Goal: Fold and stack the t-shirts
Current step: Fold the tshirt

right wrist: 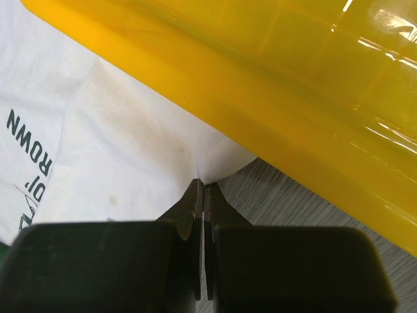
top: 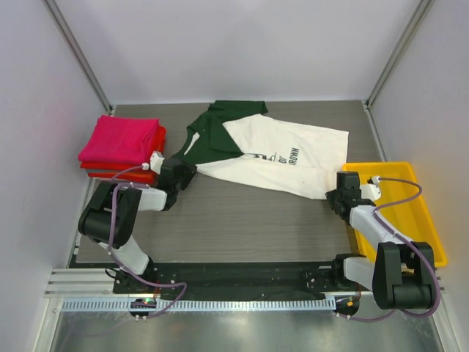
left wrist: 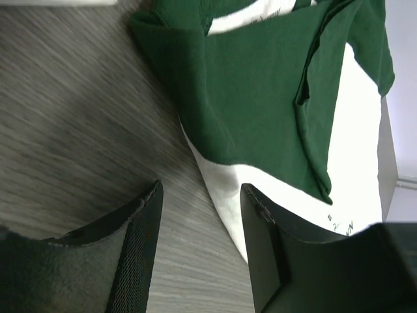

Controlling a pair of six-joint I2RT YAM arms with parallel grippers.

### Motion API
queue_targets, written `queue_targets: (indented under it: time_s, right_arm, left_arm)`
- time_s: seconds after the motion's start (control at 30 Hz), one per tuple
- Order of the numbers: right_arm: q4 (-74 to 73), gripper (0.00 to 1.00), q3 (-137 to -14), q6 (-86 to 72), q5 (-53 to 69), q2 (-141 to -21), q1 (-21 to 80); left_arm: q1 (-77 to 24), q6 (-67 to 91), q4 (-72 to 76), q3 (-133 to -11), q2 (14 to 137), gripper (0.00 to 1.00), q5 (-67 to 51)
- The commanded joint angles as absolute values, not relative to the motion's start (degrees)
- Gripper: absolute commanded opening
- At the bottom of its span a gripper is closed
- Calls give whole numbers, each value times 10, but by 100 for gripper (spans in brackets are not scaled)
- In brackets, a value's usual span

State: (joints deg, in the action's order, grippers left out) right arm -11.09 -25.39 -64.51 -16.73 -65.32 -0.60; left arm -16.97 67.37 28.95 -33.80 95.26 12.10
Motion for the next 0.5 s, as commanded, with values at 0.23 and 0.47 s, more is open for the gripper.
queue_targets:
  time_s: [0.23,0.47]
  right_arm:
    - [-94,1,-272,-640,-163,-660,-9]
    - [-99,1,-278,-638,-164,-652,-9]
  left_arm:
    - [-120,672,335,-371,996,36,148]
    - [-119,663,325,-415,1027,5,142]
